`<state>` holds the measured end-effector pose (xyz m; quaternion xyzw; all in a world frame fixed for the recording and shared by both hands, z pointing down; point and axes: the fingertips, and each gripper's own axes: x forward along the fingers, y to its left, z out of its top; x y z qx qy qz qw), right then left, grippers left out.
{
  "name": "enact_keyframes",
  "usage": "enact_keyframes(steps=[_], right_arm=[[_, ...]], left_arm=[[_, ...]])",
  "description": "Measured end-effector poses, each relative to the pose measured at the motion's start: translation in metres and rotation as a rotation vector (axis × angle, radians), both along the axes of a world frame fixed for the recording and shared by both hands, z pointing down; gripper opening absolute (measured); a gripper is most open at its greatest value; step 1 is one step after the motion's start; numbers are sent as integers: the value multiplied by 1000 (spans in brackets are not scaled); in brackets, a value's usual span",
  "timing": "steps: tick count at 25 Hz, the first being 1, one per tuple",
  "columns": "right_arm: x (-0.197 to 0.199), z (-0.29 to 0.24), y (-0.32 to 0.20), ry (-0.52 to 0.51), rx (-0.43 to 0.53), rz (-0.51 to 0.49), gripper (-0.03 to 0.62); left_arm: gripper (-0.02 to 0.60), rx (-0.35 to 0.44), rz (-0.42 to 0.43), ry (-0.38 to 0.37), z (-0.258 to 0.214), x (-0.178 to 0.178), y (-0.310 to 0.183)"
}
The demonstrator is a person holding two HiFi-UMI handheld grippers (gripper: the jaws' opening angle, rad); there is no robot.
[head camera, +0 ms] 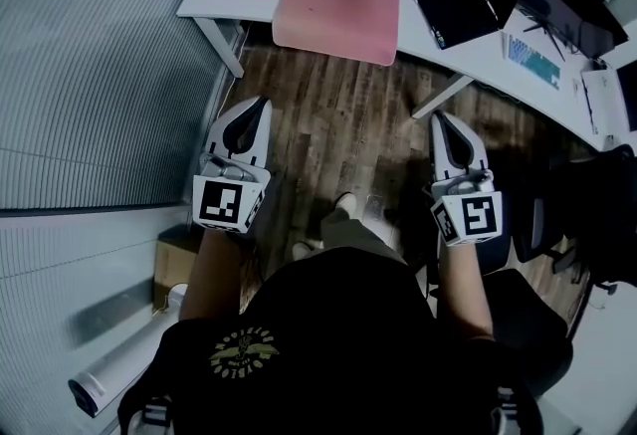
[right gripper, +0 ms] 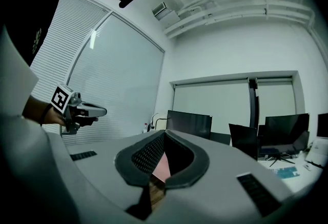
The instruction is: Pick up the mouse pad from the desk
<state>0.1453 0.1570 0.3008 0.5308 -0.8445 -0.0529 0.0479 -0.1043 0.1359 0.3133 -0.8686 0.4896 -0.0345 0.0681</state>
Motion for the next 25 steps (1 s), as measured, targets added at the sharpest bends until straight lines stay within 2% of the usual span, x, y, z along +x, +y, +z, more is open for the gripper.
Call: enact_keyframes(steps=[7, 13, 17, 25], right_arm=[[18, 12, -31, -24, -10, 7, 1], [39, 17, -65, -52, -15, 3, 1], [54, 11, -89, -71, -4, -8, 2], [69, -1, -127, -100, 10, -61, 1]], left_arm=[[6, -39, -90, 97, 3, -6, -38], [6, -72, -127, 115, 3, 6, -76], [6, -94, -197, 161, -2, 2, -95], [6, -85, -286, 167, -27, 0, -114]])
